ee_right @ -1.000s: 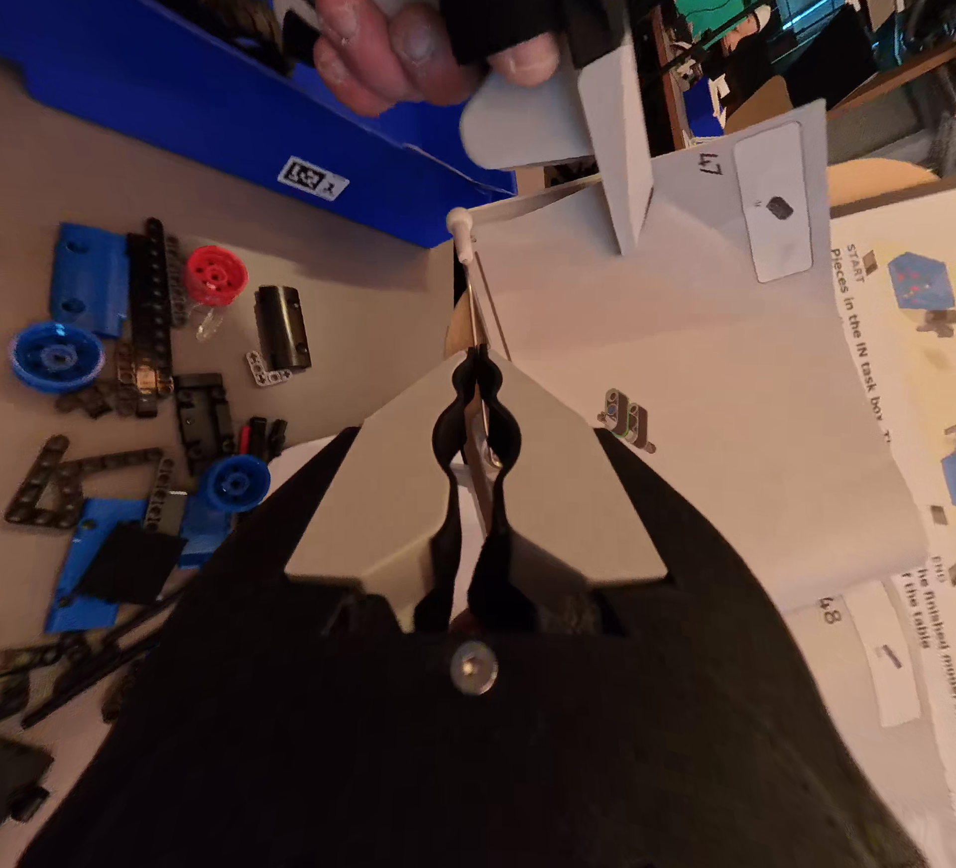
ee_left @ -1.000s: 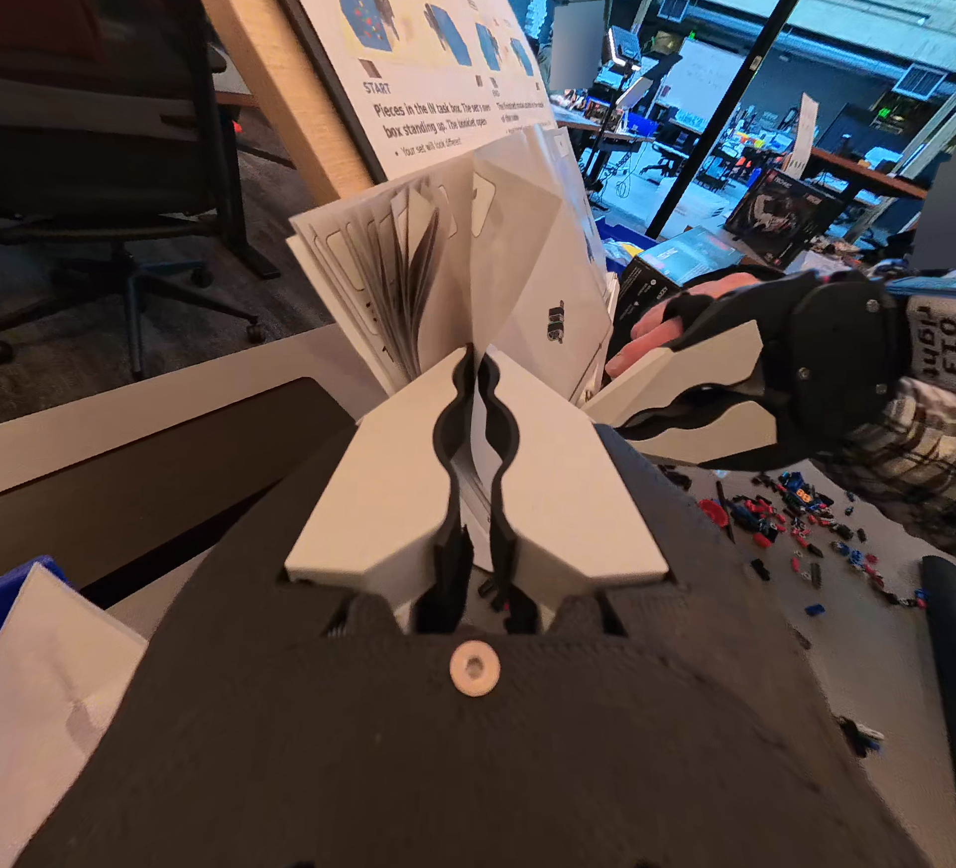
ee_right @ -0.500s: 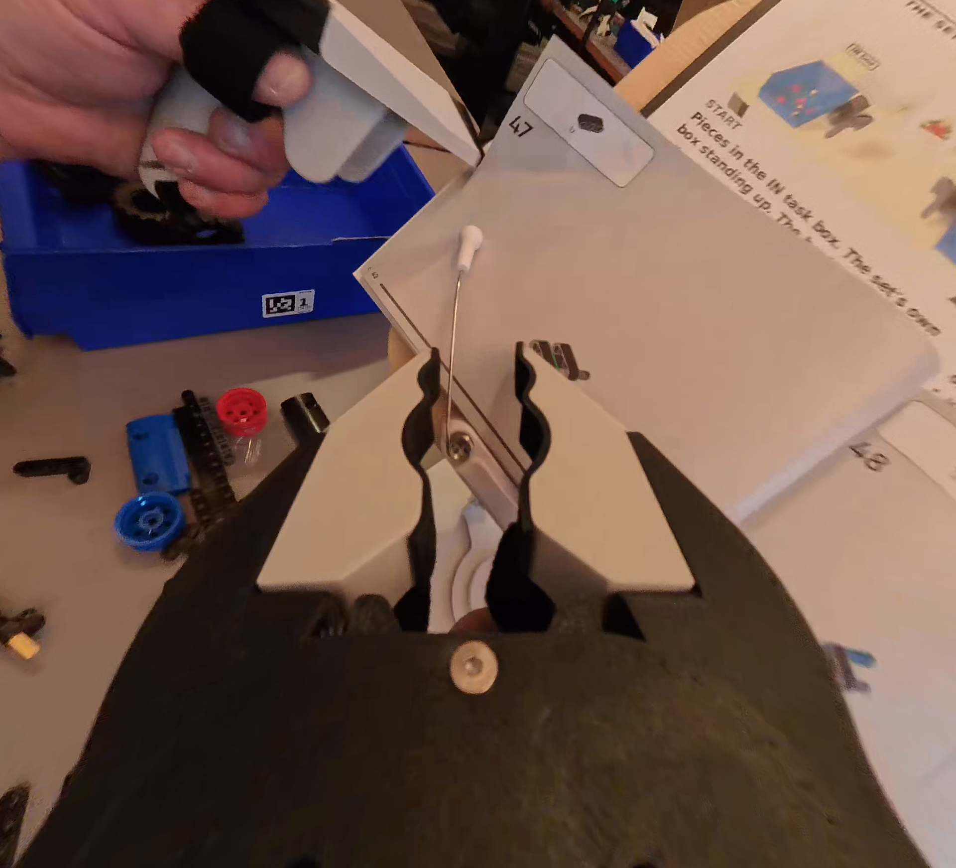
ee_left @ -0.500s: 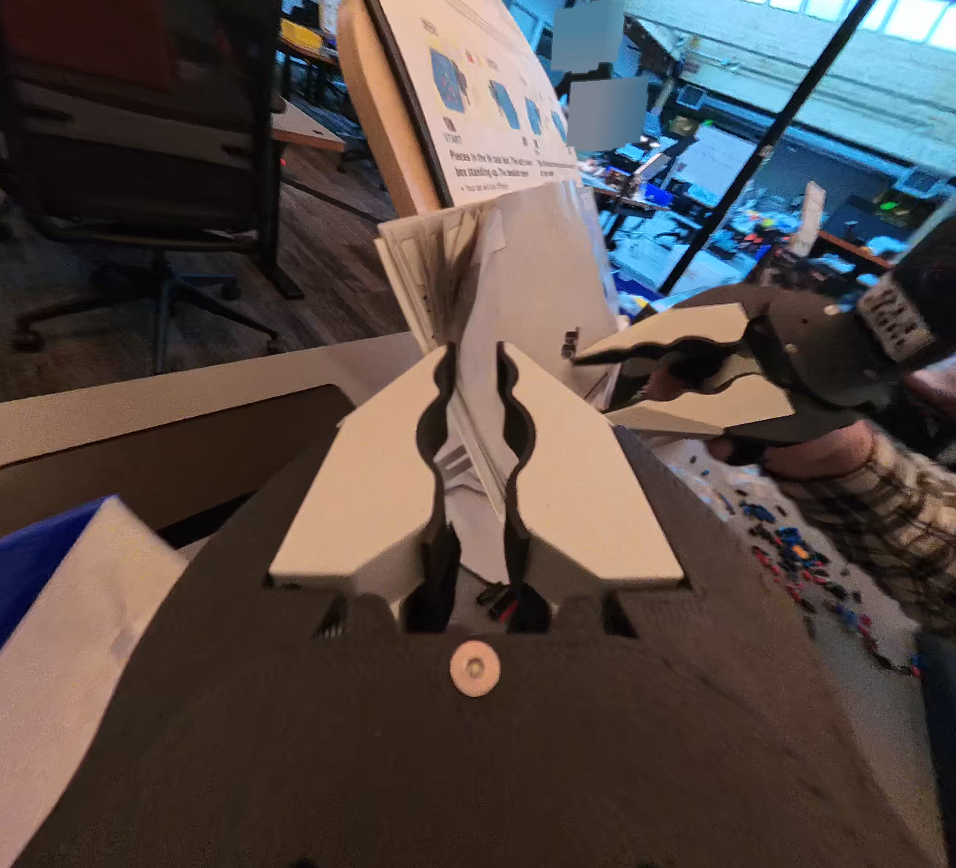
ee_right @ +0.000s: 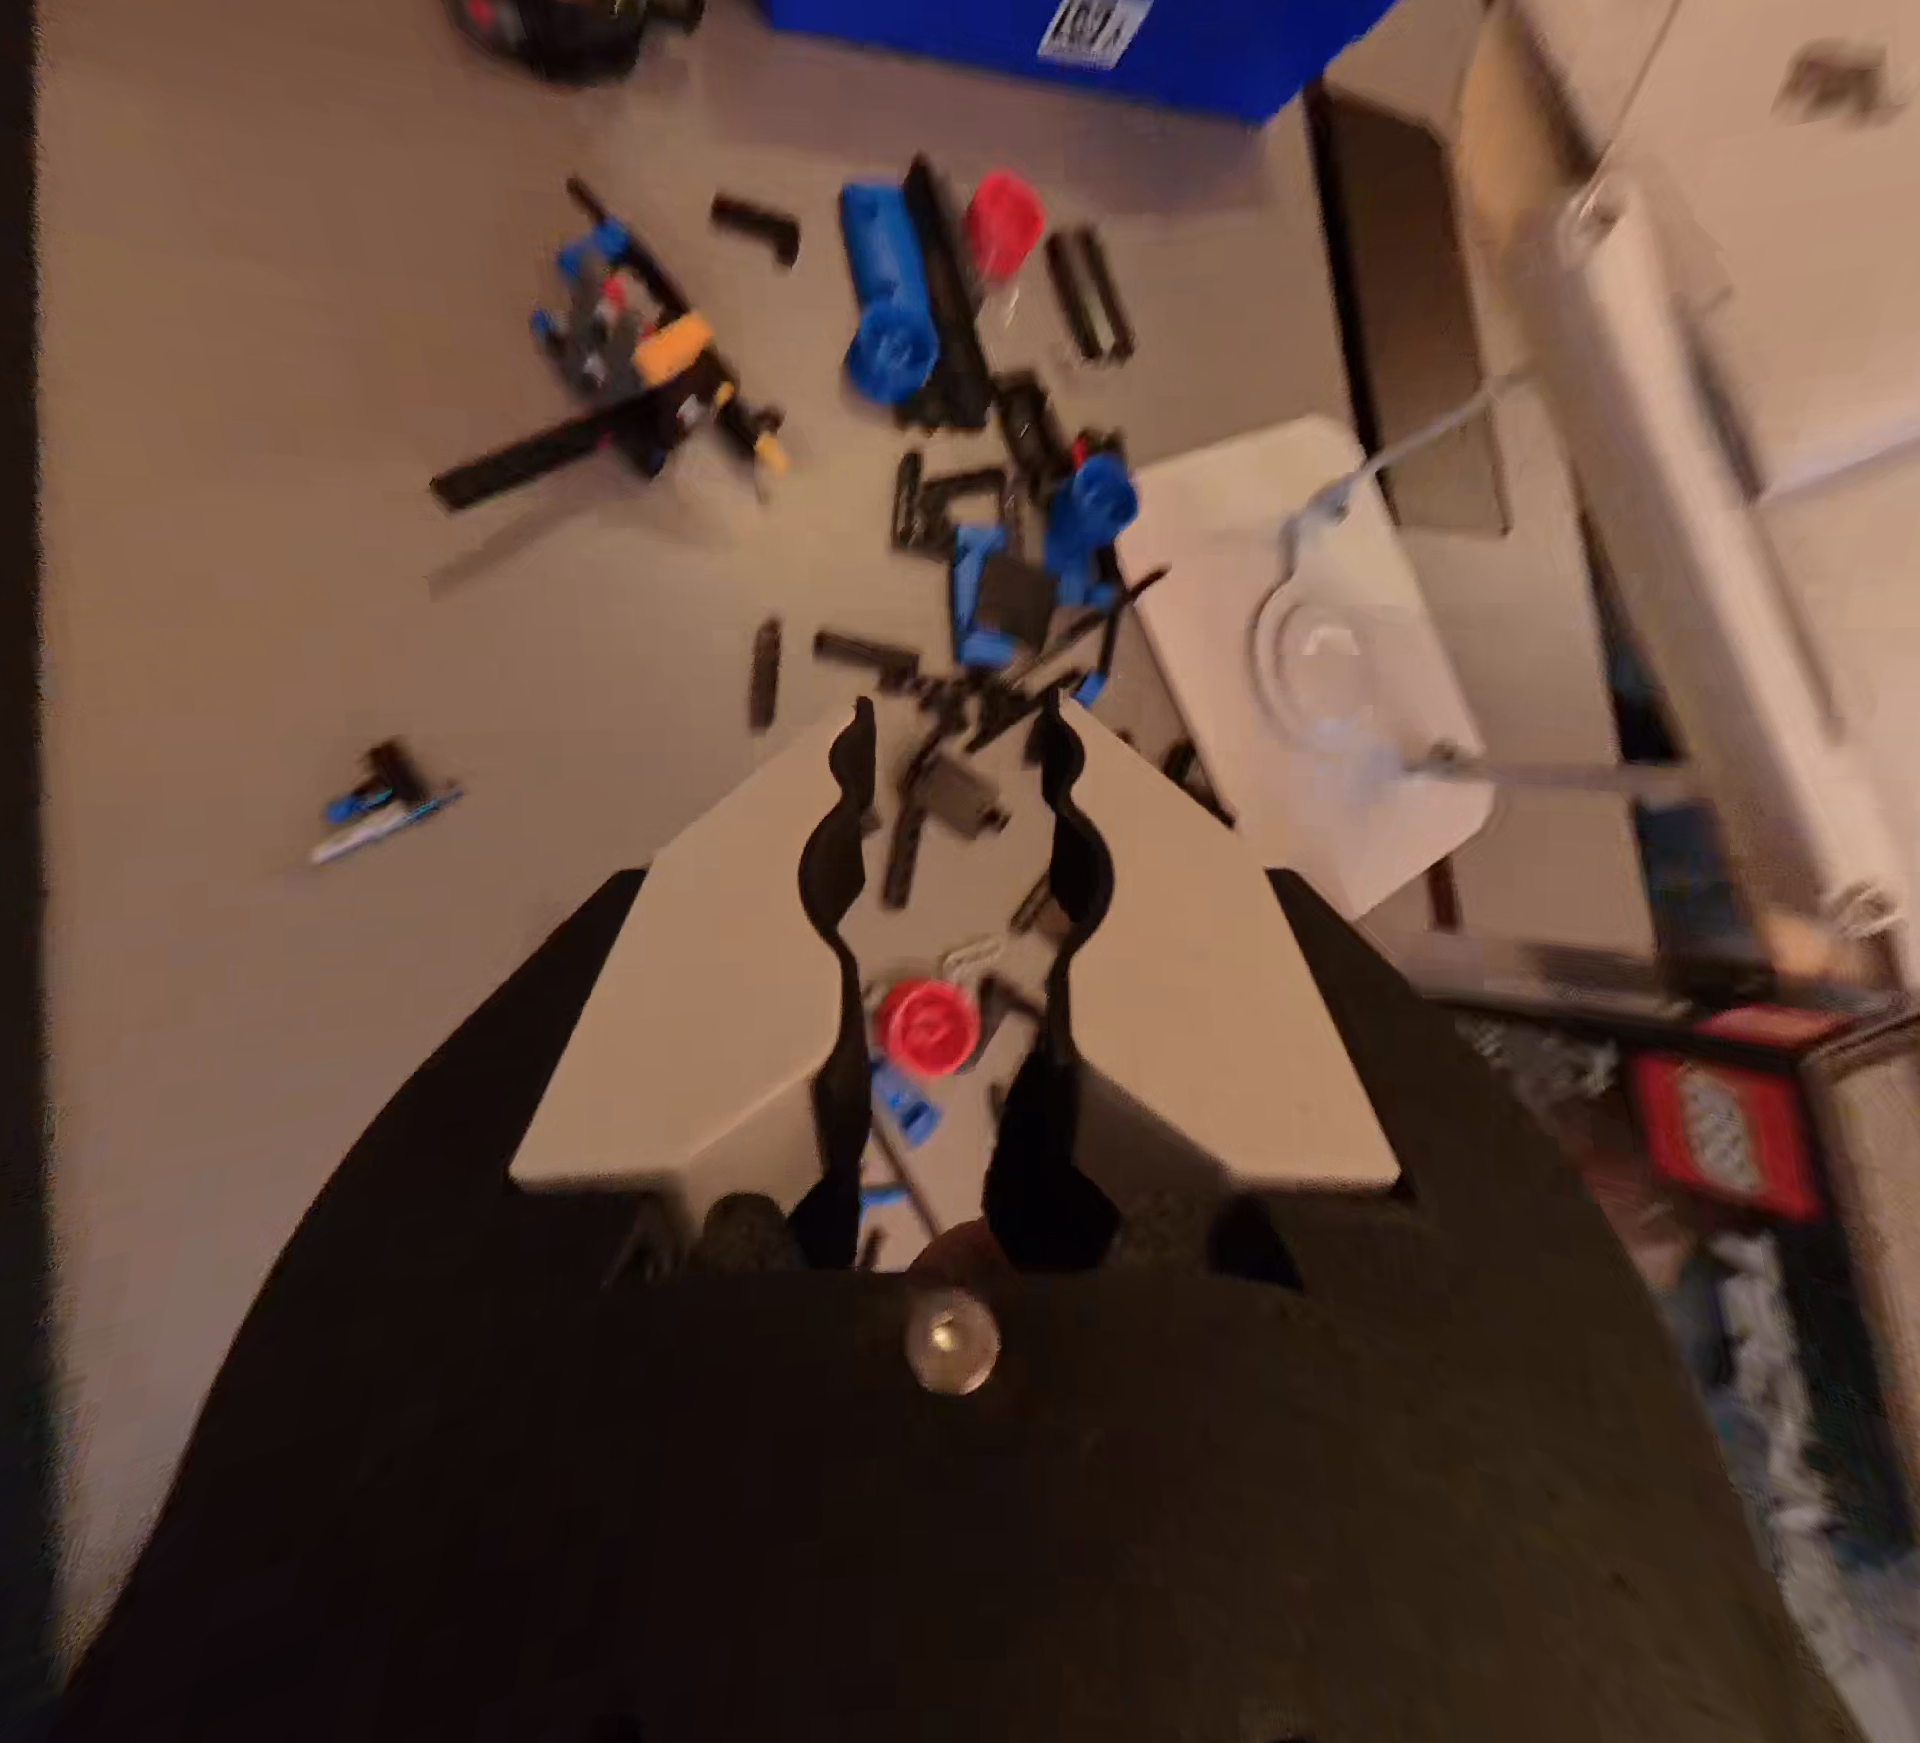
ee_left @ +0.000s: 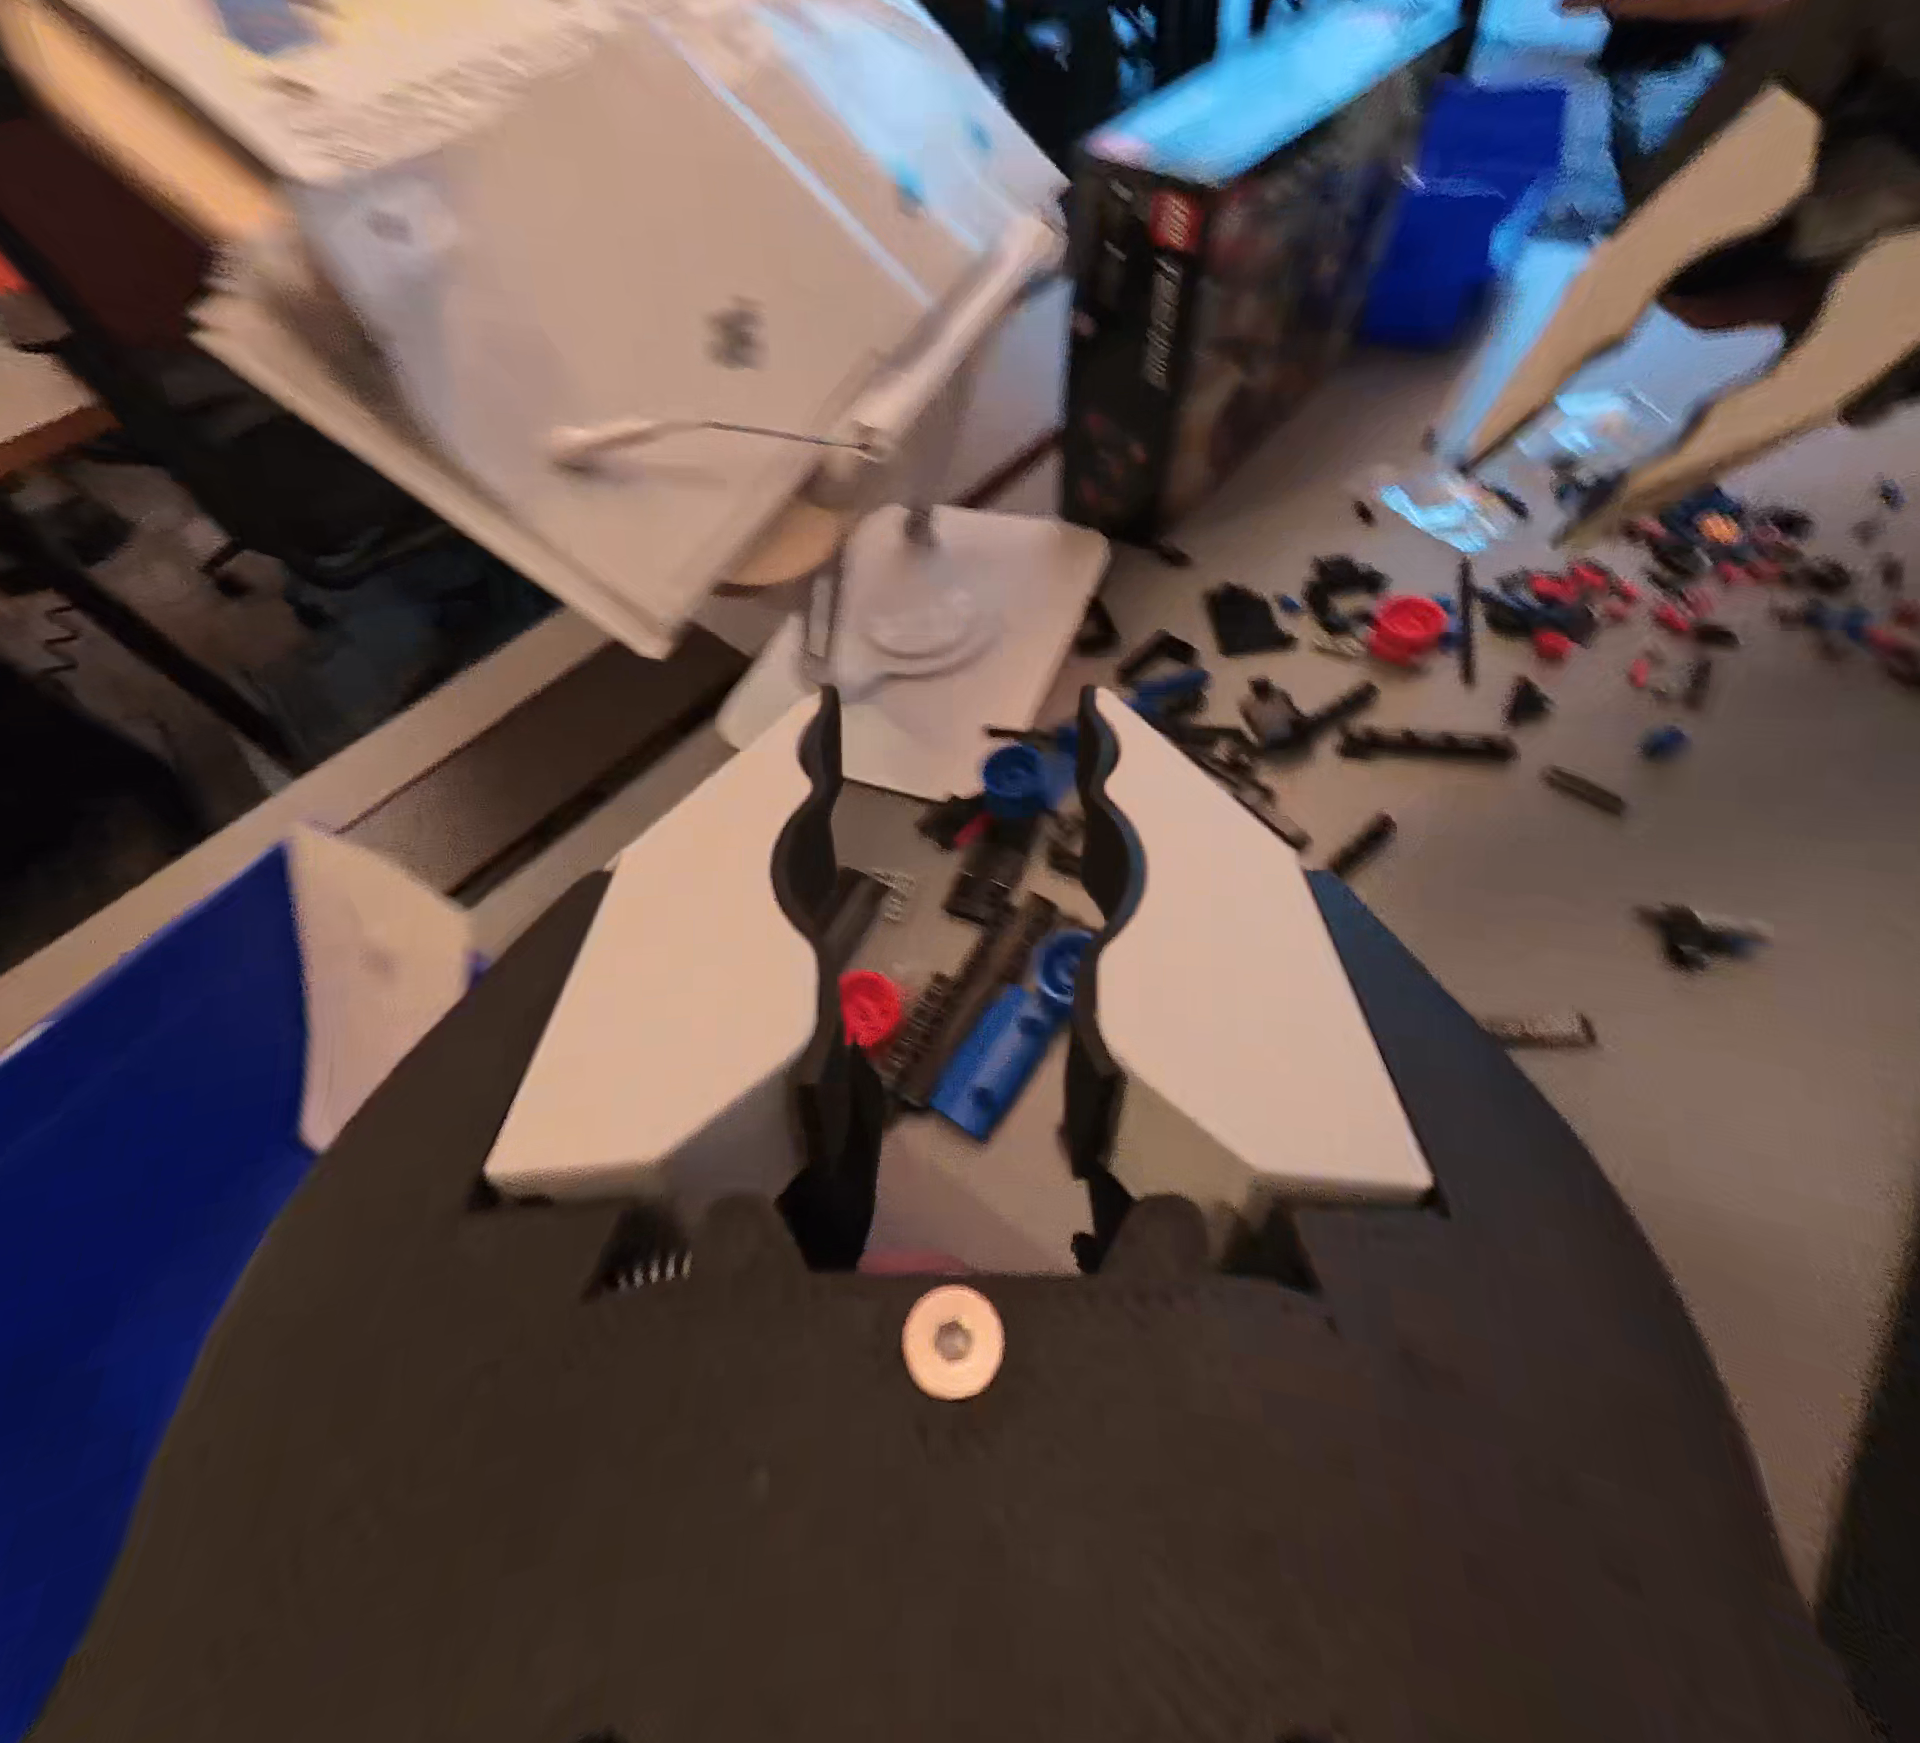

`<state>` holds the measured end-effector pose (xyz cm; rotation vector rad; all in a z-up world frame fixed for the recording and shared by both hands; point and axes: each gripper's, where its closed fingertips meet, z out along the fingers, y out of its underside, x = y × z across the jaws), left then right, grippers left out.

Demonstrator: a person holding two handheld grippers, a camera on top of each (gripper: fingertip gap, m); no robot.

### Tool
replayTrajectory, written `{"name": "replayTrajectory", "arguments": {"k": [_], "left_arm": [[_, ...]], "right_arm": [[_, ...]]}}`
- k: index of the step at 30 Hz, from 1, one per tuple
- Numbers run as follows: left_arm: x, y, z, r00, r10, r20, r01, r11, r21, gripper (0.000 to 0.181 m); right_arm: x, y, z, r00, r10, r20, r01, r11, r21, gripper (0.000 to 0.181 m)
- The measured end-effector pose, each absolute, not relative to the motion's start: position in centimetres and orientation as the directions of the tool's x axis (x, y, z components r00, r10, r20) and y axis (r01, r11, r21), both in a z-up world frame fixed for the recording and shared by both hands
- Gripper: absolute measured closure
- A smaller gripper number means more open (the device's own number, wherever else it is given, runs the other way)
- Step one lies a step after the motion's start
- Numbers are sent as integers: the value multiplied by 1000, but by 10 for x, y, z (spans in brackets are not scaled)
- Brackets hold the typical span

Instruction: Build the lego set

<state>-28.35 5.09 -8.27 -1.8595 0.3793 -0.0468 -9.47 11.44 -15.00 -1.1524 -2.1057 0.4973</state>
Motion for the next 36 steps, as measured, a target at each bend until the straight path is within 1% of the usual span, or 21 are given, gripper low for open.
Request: {"name": "replayTrajectory", "arguments": {"k": [4, 7, 9, 12, 15, 17, 20, 23, 28, 32, 36], "left_arm": [[-229, 36, -132, 875, -432, -217, -380, -337, -862, 140], [-200, 32, -161, 835, -513, -198, -419, -360, -834, 140], [-190, 35, -176, 825, -537, -177, -420, -373, -827, 142], [-191, 46, -188, 844, -511, -161, -394, -390, -833, 144], [-200, 54, -194, 864, -465, -191, -394, -391, -831, 145], [-209, 57, -192, 887, -423, -184, -357, -377, -855, 146], [-224, 61, -186, 926, -344, -158, -282, -347, -894, 150], [-235, 64, -189, 935, -301, -187, -287, -334, -898, 150], [-241, 66, -194, 937, -269, -221, -307, -338, -890, 151], [-236, 66, -194, 931, -290, -223, -314, -322, -893, 151], [-228, 64, -189, 919, -326, -221, -319, -288, -903, 149]], "right_arm": [[-57, 112, -185, -320, 903, 285, 666, 429, -611, 154], [-41, 117, -207, -276, 926, 257, 715, 376, -589, 151], [-40, 123, -213, -232, 943, 240, 726, 332, -602, 151], [-49, 138, -222, -184, 950, 252, 736, 303, -605, 153], [-66, 149, -230, -171, 955, 241, 745, 285, -603, 156], [-79, 155, -233, -176, 953, 247, 745, 293, -599, 158], [-102, 160, -237, -200, 951, 236, 735, 305, -605, 166], [-121, 173, -248, -207, 953, 222, 753, 300, -585, 166], [-148, 189, -264, -214, 960, 182, 771, 281, -571, 168], [-159, 193, -279, -233, 957, 171, 794, 289, -535, 172], [-164, 189, -281, -241, 961, 135, 791, 275, -546, 177]]}}
